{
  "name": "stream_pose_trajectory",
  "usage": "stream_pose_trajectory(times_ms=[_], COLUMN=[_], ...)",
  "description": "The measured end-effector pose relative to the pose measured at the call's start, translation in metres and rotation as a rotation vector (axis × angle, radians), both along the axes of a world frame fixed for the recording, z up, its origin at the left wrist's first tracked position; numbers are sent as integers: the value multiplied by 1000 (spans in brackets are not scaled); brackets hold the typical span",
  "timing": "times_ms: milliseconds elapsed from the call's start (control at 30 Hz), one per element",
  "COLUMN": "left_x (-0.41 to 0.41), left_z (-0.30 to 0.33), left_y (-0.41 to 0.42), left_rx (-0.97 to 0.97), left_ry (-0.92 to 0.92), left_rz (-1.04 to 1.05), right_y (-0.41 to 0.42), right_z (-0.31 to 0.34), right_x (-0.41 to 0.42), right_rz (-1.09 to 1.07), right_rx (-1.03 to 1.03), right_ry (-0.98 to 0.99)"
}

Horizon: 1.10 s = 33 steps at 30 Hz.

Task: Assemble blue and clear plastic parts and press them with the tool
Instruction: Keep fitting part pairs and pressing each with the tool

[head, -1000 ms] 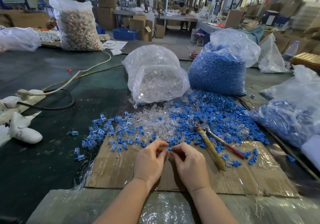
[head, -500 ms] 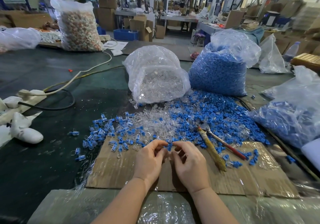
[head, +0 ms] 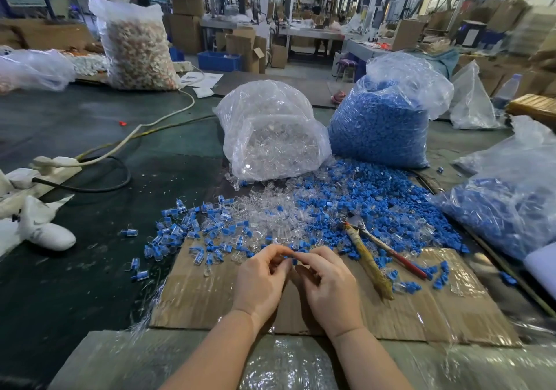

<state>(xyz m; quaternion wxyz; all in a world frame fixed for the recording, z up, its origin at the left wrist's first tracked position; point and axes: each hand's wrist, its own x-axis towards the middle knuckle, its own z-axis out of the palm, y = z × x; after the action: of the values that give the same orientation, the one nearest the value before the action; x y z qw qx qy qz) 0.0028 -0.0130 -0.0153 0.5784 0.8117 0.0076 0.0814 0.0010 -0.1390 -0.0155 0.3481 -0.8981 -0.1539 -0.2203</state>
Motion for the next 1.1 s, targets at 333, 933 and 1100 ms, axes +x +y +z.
stream_pose_trajectory(times_ms=[333, 933, 1100], left_x=[1, 1, 2], left_z=[-1, 6, 8], left_y=[1, 0, 1], left_rx=[0, -59, -105], left_ry=[3, 59, 85], left_rz=[13, 38, 44], right_y=[0, -68, -65], right_z=[-2, 23, 31], right_x=[3, 34, 36], right_rz=[-82, -649, -643], right_rx=[19, -590, -557], right_ry=[-91, 669, 632])
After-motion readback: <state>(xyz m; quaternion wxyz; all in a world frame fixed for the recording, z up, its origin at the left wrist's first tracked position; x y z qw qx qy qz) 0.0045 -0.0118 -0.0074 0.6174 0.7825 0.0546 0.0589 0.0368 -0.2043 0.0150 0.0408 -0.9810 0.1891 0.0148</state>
